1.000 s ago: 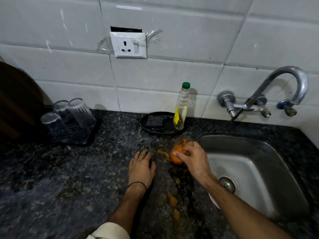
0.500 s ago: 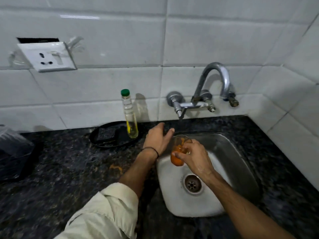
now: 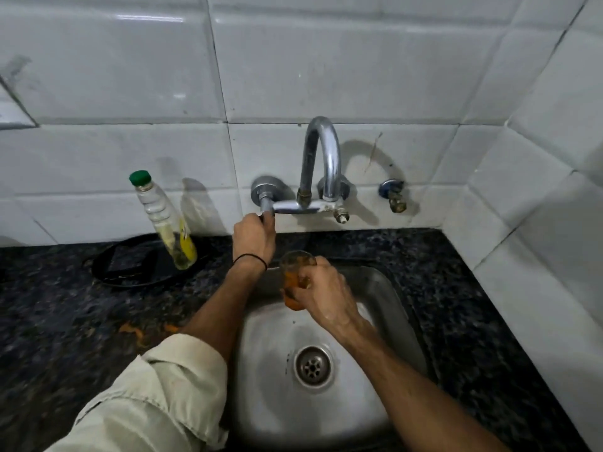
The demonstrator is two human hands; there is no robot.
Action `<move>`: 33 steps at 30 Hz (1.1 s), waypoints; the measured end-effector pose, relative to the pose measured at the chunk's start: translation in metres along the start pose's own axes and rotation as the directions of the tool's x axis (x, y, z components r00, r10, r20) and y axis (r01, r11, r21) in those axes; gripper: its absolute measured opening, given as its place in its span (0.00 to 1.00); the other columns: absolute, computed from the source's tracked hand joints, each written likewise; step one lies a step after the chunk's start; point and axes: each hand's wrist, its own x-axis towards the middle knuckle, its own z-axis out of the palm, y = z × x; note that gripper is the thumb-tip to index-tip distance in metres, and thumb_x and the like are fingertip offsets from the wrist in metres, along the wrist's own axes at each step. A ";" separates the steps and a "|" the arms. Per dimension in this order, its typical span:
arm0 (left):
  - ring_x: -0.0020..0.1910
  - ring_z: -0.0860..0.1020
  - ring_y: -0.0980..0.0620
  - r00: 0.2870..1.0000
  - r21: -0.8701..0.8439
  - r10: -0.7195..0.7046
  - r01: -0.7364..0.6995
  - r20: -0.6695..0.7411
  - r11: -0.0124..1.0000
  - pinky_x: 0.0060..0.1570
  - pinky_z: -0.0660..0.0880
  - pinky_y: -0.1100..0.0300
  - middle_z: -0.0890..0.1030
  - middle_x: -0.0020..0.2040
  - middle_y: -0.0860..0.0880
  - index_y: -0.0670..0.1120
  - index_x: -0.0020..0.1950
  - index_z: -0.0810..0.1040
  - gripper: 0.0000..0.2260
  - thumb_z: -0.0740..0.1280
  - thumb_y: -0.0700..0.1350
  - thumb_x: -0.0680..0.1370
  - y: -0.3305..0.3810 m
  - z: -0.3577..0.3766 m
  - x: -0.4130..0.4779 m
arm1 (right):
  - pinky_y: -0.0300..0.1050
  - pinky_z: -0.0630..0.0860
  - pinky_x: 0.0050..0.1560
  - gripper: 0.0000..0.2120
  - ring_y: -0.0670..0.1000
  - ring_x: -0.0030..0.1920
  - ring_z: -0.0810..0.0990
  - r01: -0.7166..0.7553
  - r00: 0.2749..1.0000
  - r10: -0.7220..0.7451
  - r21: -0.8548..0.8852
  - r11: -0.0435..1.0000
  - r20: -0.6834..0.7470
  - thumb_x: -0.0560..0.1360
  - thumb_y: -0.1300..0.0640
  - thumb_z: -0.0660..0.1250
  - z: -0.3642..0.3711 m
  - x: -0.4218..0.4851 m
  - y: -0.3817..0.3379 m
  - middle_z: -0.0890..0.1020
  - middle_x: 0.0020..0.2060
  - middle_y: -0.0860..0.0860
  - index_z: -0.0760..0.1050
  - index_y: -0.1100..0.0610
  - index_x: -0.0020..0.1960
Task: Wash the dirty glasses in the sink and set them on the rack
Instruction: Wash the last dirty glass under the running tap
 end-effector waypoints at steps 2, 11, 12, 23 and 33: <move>0.44 0.81 0.38 0.998 -0.182 -0.023 0.033 0.059 0.983 0.44 0.77 0.48 0.82 0.39 0.40 0.43 0.36 0.77 0.23 0.59 0.58 0.82 -0.004 -0.002 0.000 | 0.42 0.74 0.49 0.12 0.51 0.52 0.77 0.013 0.999 -0.014 0.033 0.999 0.031 0.73 0.44 0.72 -0.001 0.004 0.004 0.74 0.56 0.49 0.81 0.52 0.48; 0.63 0.79 0.47 0.762 -0.518 0.140 0.281 0.632 0.808 0.64 0.75 0.46 0.80 0.64 0.47 0.50 0.67 0.76 0.41 0.66 0.77 0.64 -0.069 0.015 -0.058 | 0.37 0.69 0.37 0.16 0.38 0.31 0.72 0.105 0.944 -0.219 0.405 0.908 0.246 0.76 0.42 0.68 -0.041 0.017 0.016 0.75 0.33 0.45 0.74 0.47 0.33; 0.61 0.80 0.46 0.761 -0.550 0.170 0.277 0.626 0.788 0.62 0.76 0.48 0.81 0.62 0.47 0.49 0.67 0.76 0.41 0.70 0.75 0.62 -0.071 0.019 -0.063 | 0.39 0.71 0.38 0.17 0.38 0.32 0.73 0.100 0.937 -0.226 0.416 0.904 0.267 0.76 0.40 0.67 -0.041 0.019 0.018 0.76 0.33 0.45 0.75 0.47 0.33; 0.41 0.81 0.54 0.991 -0.334 0.073 -0.032 0.113 0.942 0.41 0.78 0.59 0.83 0.42 0.52 0.49 0.56 0.75 0.22 0.60 0.64 0.73 -0.027 0.058 -0.105 | 0.44 0.75 0.43 0.21 0.48 0.35 0.77 0.039 0.957 -0.046 -0.031 0.999 -0.287 0.82 0.44 0.58 -0.008 0.013 -0.003 0.77 0.31 0.49 0.74 0.53 0.34; 0.48 0.83 0.43 0.718 -0.626 0.210 0.379 0.664 0.682 0.51 0.81 0.48 0.84 0.50 0.42 0.45 0.57 0.78 0.16 0.72 0.38 0.70 -0.049 0.043 -0.110 | 0.46 0.78 0.35 0.19 0.49 0.27 0.77 0.035 0.982 -0.088 0.295 0.955 0.168 0.77 0.49 0.69 -0.032 0.006 0.018 0.79 0.25 0.50 0.77 0.54 0.29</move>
